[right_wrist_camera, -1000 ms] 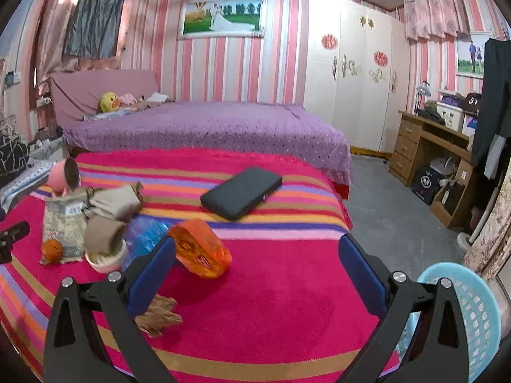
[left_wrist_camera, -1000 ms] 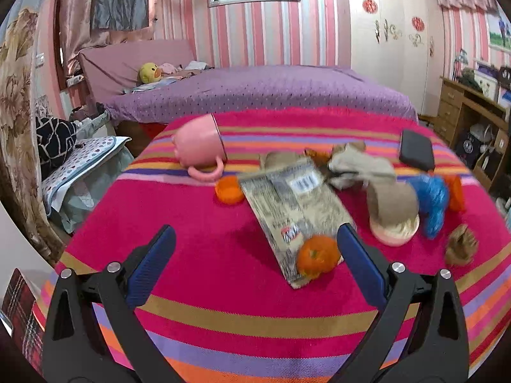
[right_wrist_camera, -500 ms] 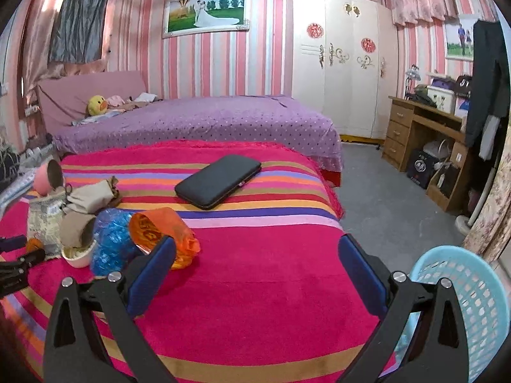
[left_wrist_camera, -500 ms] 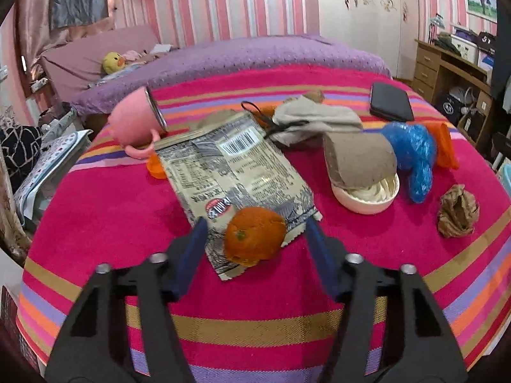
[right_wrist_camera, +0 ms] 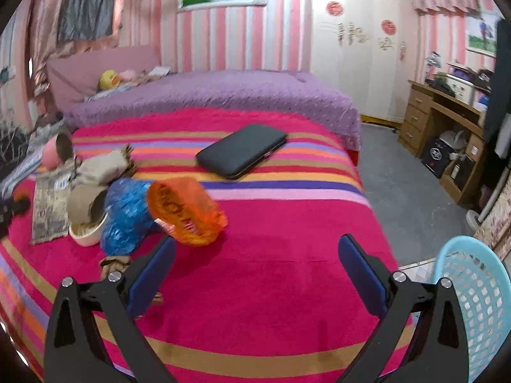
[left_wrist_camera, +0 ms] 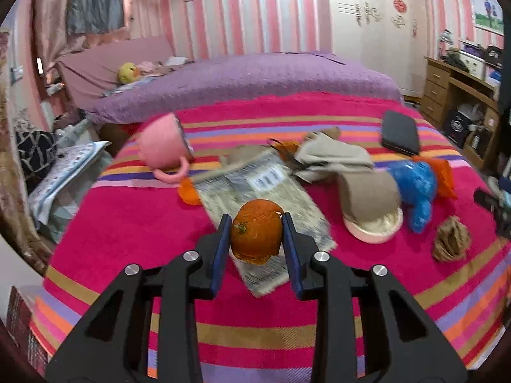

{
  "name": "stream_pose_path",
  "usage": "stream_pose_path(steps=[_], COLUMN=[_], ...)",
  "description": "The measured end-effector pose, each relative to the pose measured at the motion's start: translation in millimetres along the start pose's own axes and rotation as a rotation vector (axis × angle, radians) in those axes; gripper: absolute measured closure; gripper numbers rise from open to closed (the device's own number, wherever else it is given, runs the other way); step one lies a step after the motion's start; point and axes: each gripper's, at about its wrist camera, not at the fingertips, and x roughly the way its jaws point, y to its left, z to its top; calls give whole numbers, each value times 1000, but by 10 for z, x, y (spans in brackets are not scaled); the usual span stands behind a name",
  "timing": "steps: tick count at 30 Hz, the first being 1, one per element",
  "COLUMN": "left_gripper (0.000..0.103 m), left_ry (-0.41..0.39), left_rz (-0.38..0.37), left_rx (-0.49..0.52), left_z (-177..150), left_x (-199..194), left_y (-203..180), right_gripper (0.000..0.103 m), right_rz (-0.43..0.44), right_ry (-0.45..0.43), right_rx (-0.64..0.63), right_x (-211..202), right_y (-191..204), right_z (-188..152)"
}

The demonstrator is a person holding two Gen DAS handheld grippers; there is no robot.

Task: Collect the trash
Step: 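Carry the orange and orange bag to the blue basket and release both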

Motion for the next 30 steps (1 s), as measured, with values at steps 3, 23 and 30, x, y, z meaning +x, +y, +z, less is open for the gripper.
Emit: stream_pose_path(steps=[3,23,30], left_gripper=[72,72,72], left_ry=[-1,-6,-11], left_rz=[34,35,37], left_rx=[-29,-64,-63], left_z=[60,177,160], left_x=[32,107,69], left_y=[67,92,-12], right_gripper=[5,91,91], right_rz=[14,112,115], right_ry=[39,87,41], right_rx=[-54,-132,-84], right_x=[135,401,193], right_y=[175,298,14], right_z=[17,145,92])
